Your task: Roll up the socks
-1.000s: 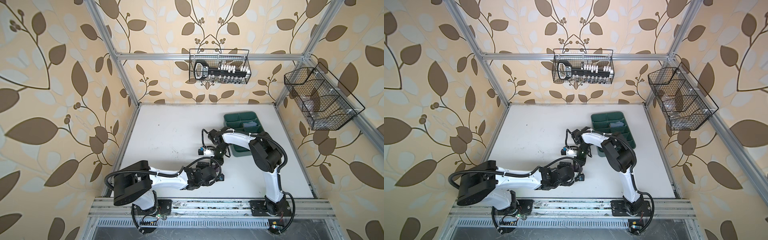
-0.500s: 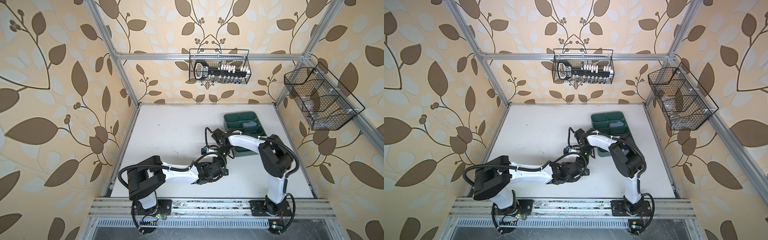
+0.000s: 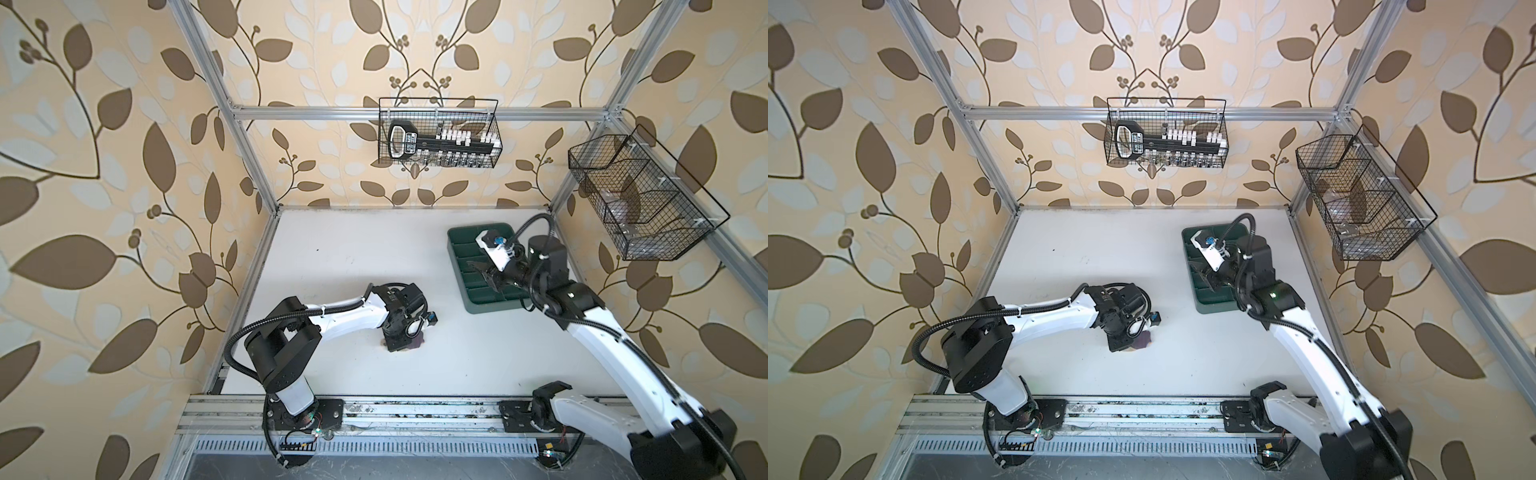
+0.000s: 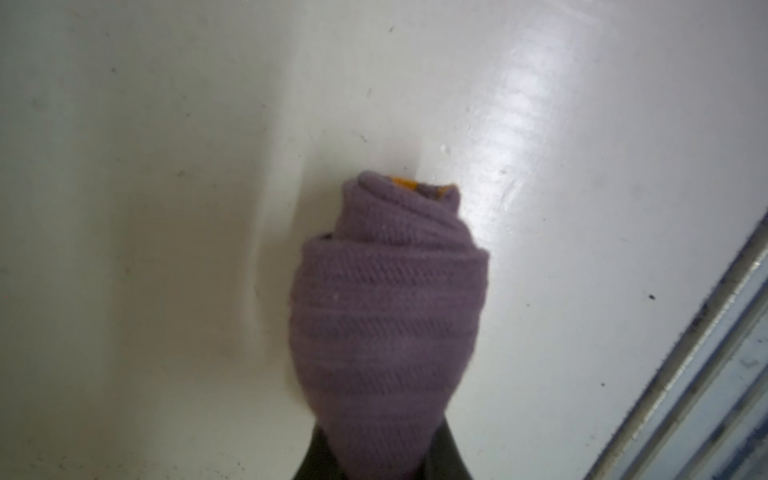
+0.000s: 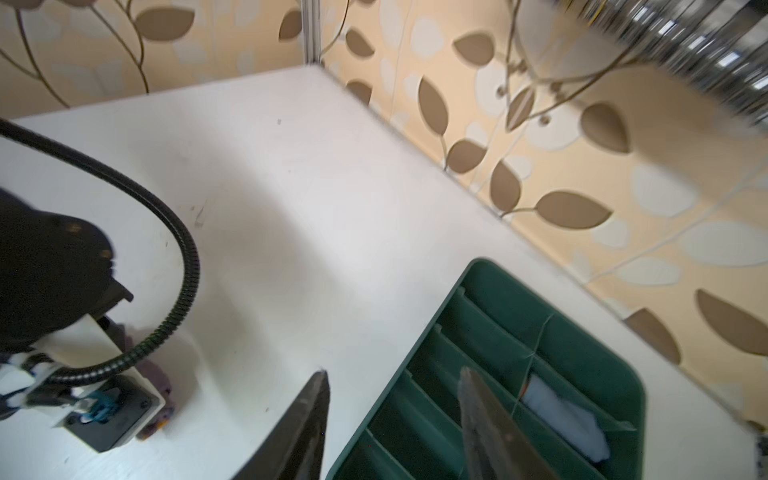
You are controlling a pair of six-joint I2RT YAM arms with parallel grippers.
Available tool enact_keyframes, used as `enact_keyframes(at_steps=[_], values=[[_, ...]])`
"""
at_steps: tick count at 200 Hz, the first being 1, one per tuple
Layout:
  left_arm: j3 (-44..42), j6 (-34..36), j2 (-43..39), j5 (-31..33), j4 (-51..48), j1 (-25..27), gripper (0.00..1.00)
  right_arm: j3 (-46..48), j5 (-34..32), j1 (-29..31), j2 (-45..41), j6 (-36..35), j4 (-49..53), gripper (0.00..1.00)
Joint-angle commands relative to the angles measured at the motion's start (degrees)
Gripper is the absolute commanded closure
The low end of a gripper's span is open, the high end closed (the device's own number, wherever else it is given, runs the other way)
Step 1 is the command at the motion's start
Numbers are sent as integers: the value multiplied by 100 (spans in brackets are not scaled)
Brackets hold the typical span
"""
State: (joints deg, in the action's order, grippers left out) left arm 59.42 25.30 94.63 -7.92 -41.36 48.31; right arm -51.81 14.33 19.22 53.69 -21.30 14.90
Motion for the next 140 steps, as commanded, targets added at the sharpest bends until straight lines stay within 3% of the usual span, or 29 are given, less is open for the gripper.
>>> enact_keyframes(at_steps=[1, 34, 62, 103, 140], values=[[320, 105, 187, -851, -502, -153, 100, 496, -765, 832, -690, -419, 85, 49], [659, 252, 672, -1671, -778, -463, 100, 1639, -2184, 2956, -1426, -1521, 459, 41], [1030, 283, 1172, -2073, -1032, -688, 100, 2271, -2724, 4174, -874, -1788, -371, 37], [1219, 249, 1556, -2209, -1053, -777, 100, 2249, -2749, 4528, 1224, -1829, -1713, 36], [1221, 230, 1679, -2274, -1032, -797, 100, 2283, -2781, 4476, 2330, -1933, -2844, 33]])
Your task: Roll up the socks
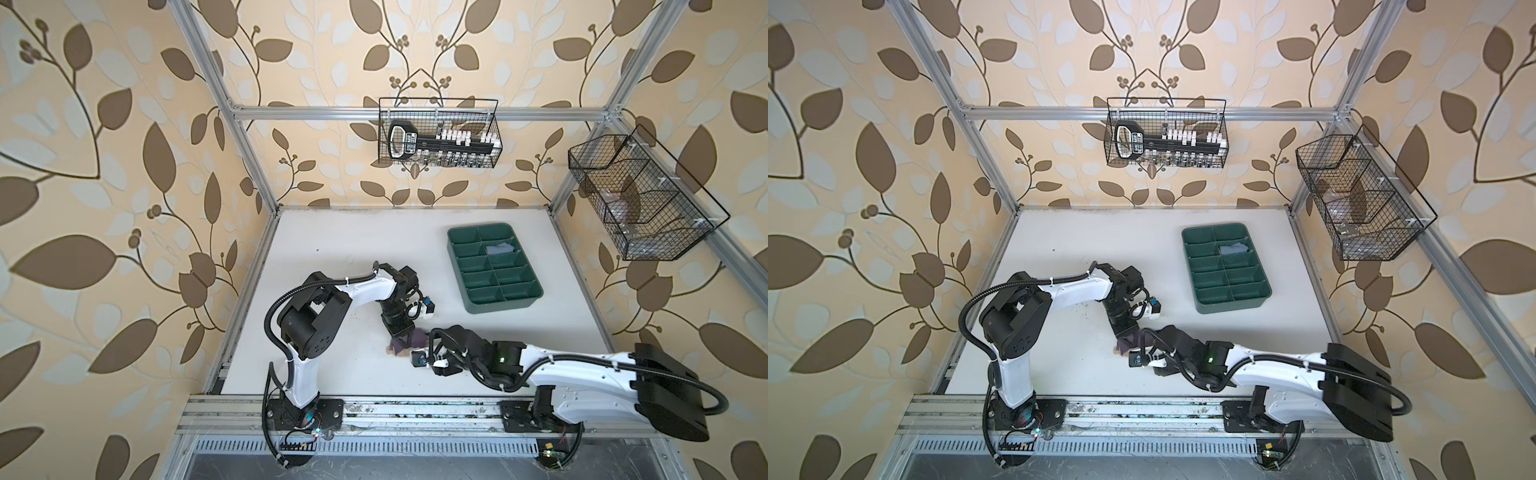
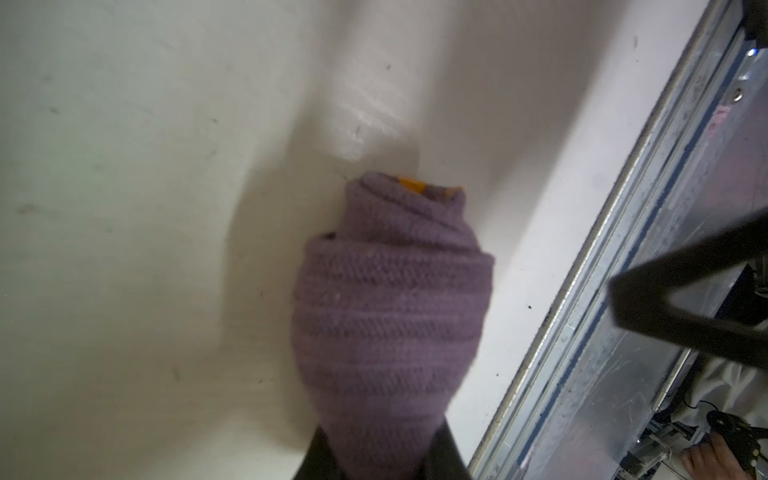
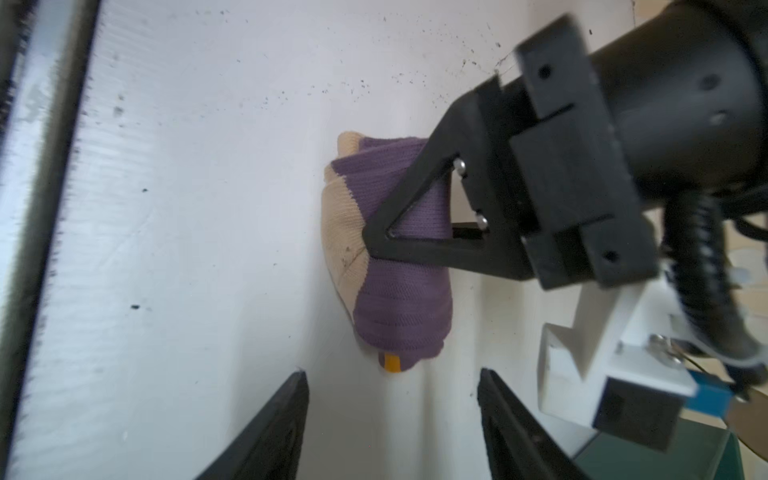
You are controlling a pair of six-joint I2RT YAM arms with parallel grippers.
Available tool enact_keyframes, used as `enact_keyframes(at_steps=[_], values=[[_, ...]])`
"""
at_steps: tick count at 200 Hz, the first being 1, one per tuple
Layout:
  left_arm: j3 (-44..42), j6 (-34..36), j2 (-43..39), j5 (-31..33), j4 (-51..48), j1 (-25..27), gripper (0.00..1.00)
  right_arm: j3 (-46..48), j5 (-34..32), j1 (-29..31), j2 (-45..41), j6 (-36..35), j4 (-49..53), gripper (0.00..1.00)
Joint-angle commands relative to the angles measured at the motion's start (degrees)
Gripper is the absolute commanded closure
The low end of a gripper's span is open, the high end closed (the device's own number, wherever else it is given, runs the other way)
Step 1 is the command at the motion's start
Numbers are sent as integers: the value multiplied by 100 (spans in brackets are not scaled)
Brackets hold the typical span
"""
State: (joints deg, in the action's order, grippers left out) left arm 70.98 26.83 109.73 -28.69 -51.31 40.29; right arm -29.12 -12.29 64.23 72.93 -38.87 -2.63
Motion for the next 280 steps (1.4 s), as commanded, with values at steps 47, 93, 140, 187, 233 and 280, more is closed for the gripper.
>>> enact_keyframes(at_steps=[47, 93, 140, 187, 233, 280], values=[[101, 52, 268, -225, -46, 5, 100, -424, 484, -437, 1268, -24, -1250, 36], [170, 44, 255, -350, -64, 5, 100, -708, 853, -472, 1853, -56, -754, 56], [127, -182, -251, -628, 304, 5, 94, -886, 1038, -396, 2037, 28, -363, 96], [-713, -926, -1733, -747, 1617, 5, 68, -1075, 919, -341, 1751, 53, 179, 100], [-1641, -1554, -3726, -377, 2523, -158, 47, -1203, 548, -437, 1118, -22, 1096, 100], [-2360, -2020, -5999, 1144, 2777, -296, 36, -1241, 301, -677, 75, 22, 1674, 100]])
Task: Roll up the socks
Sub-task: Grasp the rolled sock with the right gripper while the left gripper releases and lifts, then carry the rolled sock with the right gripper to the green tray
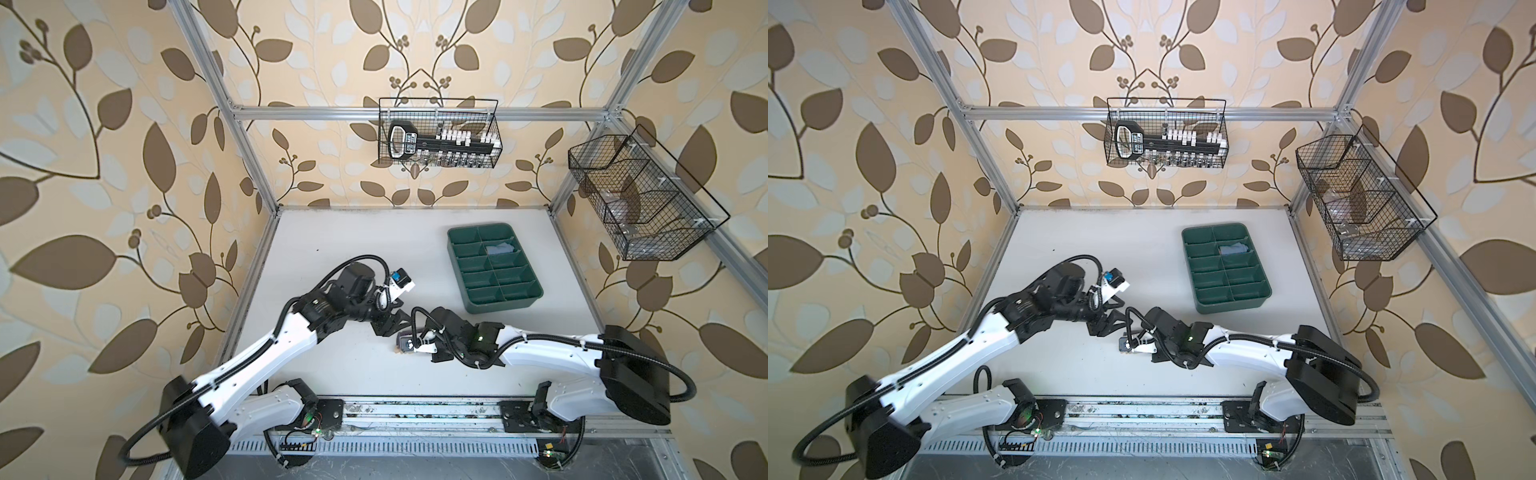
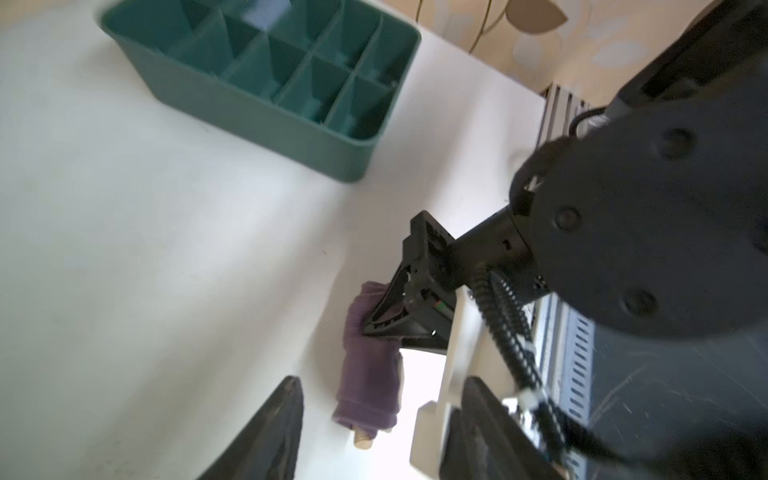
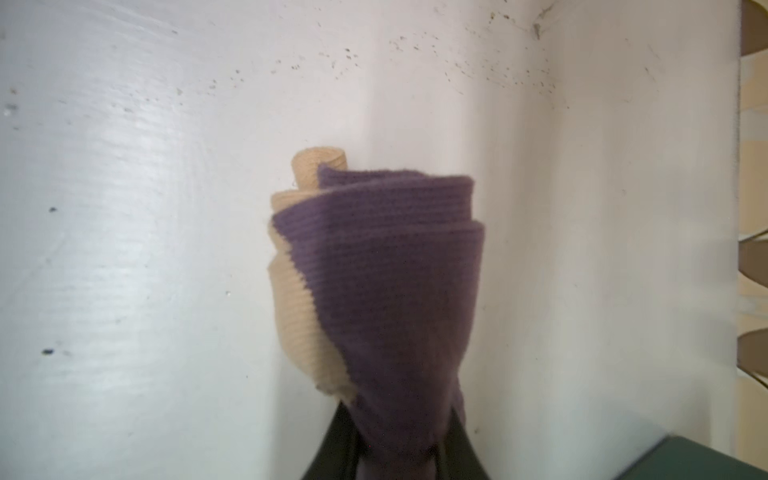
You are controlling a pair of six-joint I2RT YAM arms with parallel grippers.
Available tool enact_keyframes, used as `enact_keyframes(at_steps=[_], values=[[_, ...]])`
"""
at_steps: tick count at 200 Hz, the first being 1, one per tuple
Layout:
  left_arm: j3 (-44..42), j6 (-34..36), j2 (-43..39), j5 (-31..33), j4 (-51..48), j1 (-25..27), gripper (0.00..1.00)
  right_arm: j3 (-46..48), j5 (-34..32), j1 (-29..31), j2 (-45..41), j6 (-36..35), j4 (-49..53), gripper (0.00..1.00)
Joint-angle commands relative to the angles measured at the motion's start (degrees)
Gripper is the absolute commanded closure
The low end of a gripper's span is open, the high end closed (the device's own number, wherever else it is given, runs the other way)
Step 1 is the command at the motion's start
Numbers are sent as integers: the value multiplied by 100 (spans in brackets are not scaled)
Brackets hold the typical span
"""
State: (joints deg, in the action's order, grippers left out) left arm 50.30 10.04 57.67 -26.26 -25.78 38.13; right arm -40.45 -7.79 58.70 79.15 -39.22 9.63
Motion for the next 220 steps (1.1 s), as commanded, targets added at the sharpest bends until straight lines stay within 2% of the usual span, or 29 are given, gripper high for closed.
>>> enact_keyframes(at_steps=[1, 19, 40, 91, 111, 129, 148, 165, 188, 220], values=[[-302, -343, -814, 924, 219, -83, 36, -120, -147, -140, -576, 65, 459, 100], [-363, -442, -1475, 1942, 24, -82, 35, -376, -169, -436, -1014, 54, 660, 100], [-368, -477, -1984, 2766, -300, -83, 35, -843, -345, -1027, -1343, -116, 954, 100], [-413, -448, -2574, 2631, -931, -80, 32, -2005, -1896, -2838, -1056, -1178, 2176, 100], [-422, -720, -2539, 3038, -944, -86, 28, -2123, -2386, -3572, -853, -1474, 2197, 100], [-342, -844, -2401, 3192, -984, -86, 27, -2121, -2809, -3923, -504, -1773, 2218, 100], [-288, -914, -2250, 3252, -1025, -86, 27, -1992, -3076, -4005, -175, -2075, 2145, 100], [-338, -973, -2185, 3260, -1047, -86, 27, -1870, -2878, -3897, 78, -2180, 2067, 100], [-491, -1026, -2222, 3178, -1026, -86, 27, -1634, -2800, -3348, 519, -2359, 1912, 100], [-531, -1102, -2234, 3185, -1093, -86, 26, -1732, -2246, -2601, 1236, -2234, 1880, 100]])
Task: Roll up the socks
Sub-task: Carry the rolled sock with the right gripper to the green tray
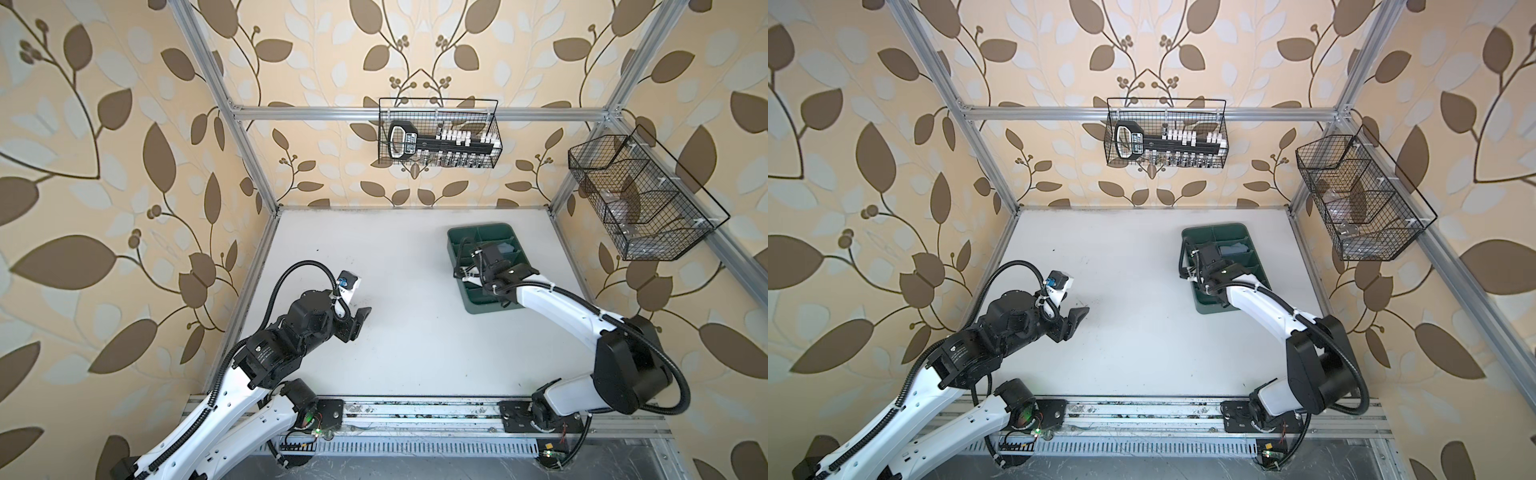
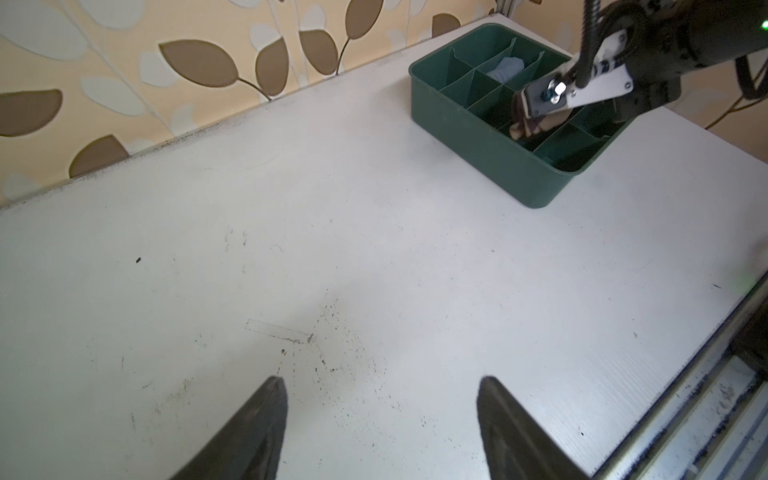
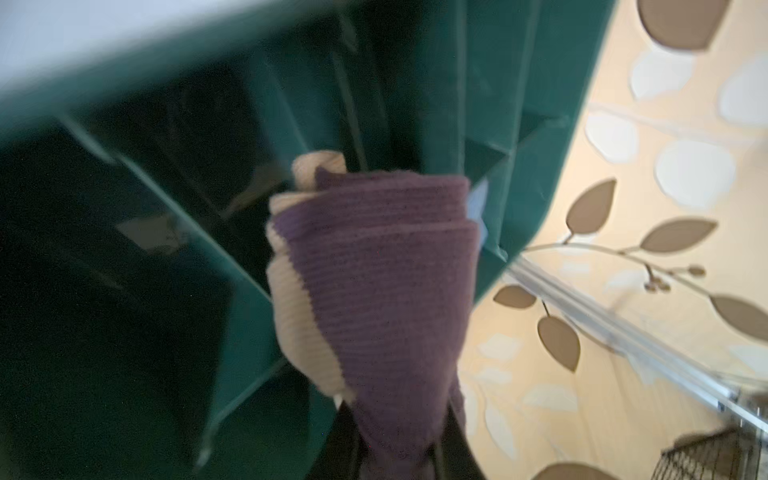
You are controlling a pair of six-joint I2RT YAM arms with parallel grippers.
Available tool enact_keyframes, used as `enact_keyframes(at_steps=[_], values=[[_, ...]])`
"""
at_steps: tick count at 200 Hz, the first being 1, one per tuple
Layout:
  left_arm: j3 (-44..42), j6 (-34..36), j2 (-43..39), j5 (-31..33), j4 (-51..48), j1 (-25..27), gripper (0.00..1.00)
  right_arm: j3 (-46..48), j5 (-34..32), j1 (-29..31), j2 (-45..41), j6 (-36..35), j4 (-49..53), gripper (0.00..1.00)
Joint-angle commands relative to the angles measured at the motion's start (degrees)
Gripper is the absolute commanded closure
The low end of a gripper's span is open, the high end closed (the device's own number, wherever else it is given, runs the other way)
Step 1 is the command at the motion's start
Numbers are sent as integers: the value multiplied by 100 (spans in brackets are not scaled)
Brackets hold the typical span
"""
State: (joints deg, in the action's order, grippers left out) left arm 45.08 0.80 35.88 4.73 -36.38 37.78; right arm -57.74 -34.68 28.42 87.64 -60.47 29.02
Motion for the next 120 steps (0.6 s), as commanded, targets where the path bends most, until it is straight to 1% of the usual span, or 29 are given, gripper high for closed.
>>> enact_keyframes(at_steps=[1, 18, 46, 70, 94, 120], values=[[-4, -181, -55, 92, -34, -51, 26, -6, 465, 449, 409, -103, -61, 100], [1, -203, -63, 143, -66, -47, 26, -217, 914, 777, 749, -89, -66, 100], [110, -203, -81, 244, -269, -51, 25, -983, 2069, 1256, 1343, -10, 381, 100], [239, -232, -151, 429, -509, -51, 25, -1645, 2620, 1617, 1835, 355, 471, 100], [406, -247, -234, 532, -736, -44, 22, -2054, 3122, 1744, 2319, 675, 528, 100], [544, -220, -248, 618, -920, -51, 21, -2227, 3477, 1655, 2660, 931, 535, 100]])
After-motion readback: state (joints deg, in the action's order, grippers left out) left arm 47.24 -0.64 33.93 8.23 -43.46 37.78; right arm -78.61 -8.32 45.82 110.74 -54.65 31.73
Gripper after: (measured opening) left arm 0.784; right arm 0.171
